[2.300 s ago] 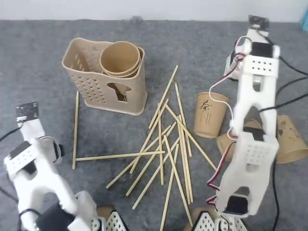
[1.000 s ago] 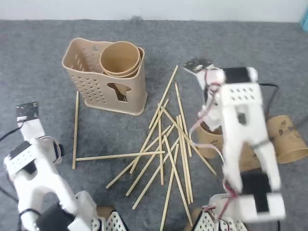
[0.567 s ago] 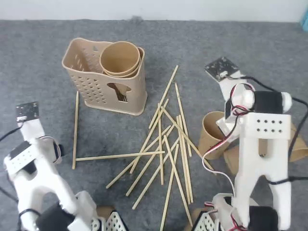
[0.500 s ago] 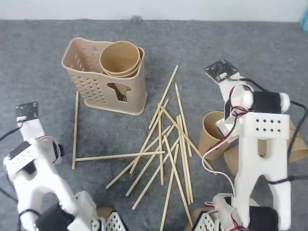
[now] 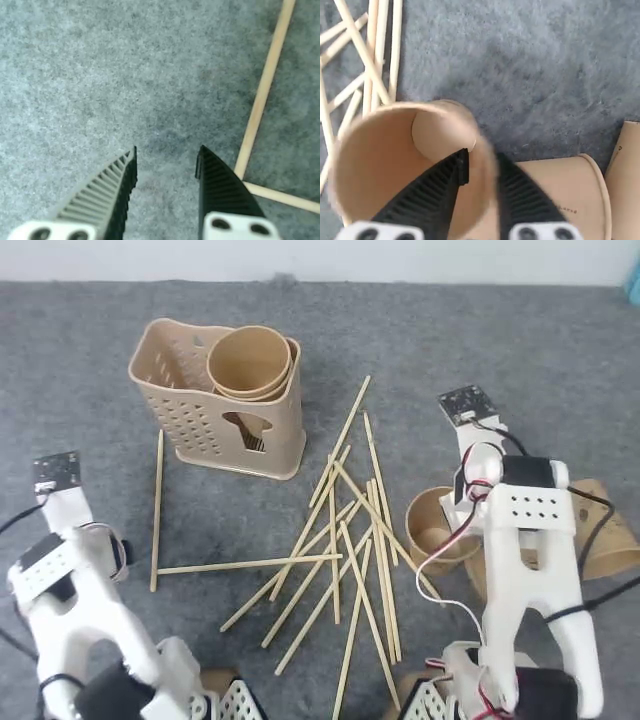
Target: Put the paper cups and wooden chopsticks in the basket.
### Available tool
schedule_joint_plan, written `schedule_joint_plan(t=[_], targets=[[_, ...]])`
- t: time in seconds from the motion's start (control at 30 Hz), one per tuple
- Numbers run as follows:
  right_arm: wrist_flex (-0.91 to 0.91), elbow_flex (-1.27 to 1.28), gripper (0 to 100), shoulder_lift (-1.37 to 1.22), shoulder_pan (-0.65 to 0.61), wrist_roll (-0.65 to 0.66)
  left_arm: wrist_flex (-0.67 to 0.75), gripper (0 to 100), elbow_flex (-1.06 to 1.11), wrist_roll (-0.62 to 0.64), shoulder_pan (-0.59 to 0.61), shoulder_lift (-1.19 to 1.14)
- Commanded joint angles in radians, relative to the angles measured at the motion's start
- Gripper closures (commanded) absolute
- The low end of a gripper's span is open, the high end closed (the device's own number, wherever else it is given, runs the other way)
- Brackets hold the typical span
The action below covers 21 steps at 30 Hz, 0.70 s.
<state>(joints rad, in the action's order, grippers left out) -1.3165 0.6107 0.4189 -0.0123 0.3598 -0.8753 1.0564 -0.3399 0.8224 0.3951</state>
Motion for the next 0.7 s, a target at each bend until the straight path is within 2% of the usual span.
schedule_joint_plan(t=[0.0,0.27,0.5,0.67], targets=[[0.002,-0.028,98.0,0.053,0.01,-0.021,0.017,81,-0.002,-0.008,-0.009,0.038],[-0.269,-0.434,99.1,0.045,0.002,-0.028,0.017,81,-0.002,-0.008,-0.009,0.038],[-0.464,-1.01,99.1,-0.005,-0.147,-0.064,0.017,81,-0.002,-0.008,-0.009,0.038],[-0.475,-1.353,99.1,-0.154,-0.28,-0.16,0.017,81,-0.002,-0.005,-0.009,0.038]])
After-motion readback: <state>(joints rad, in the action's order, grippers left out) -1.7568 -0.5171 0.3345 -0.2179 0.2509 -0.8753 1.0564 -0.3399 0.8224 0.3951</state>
